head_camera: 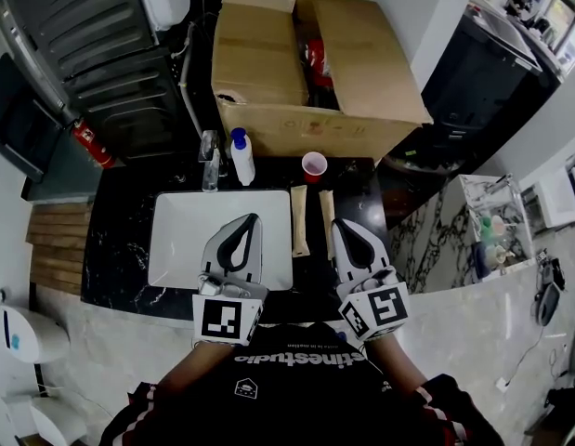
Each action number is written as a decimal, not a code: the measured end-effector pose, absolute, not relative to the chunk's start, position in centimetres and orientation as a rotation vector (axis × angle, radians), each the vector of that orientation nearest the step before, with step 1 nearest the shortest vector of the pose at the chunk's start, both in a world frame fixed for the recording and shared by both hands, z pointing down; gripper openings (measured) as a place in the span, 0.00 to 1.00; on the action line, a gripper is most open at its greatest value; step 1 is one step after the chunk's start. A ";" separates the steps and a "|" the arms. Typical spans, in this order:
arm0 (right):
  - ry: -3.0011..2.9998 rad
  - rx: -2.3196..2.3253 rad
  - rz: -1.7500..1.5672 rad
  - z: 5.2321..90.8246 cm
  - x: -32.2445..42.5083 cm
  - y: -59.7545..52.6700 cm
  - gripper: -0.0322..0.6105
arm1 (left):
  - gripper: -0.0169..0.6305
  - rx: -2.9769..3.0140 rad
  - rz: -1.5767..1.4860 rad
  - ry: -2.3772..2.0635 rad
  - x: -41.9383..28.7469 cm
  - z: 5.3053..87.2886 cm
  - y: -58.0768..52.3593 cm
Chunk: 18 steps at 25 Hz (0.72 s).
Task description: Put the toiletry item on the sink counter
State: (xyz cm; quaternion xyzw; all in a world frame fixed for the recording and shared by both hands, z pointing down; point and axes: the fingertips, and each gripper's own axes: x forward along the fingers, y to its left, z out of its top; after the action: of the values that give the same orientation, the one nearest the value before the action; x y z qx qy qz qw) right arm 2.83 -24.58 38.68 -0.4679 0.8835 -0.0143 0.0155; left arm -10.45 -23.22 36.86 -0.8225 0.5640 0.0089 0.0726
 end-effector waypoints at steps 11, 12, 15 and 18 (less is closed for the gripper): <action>2.744 -1.472 -0.042 38.8 3.3 -24.5 0.11 | 0.05 -2.563 0.044 1.684 -9.6 39.2 -23.9; 2.744 -1.475 -0.038 38.7 3.3 -24.5 0.11 | 0.05 -2.565 0.042 1.691 -9.7 39.3 -24.1; 2.744 -1.485 -0.036 38.8 3.5 -24.5 0.11 | 0.05 -2.559 0.047 1.718 -10.3 39.3 -24.5; 2.742 -1.489 -0.050 39.0 3.7 -24.7 0.11 | 0.05 -2.547 0.053 1.736 -10.7 39.2 -25.0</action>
State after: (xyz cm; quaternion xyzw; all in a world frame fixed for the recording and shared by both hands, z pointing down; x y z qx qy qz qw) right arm 3.71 -24.66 39.02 -0.4771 0.8787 -0.0160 0.0104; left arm -10.66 -25.00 39.21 -0.8259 0.5627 0.0173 0.0294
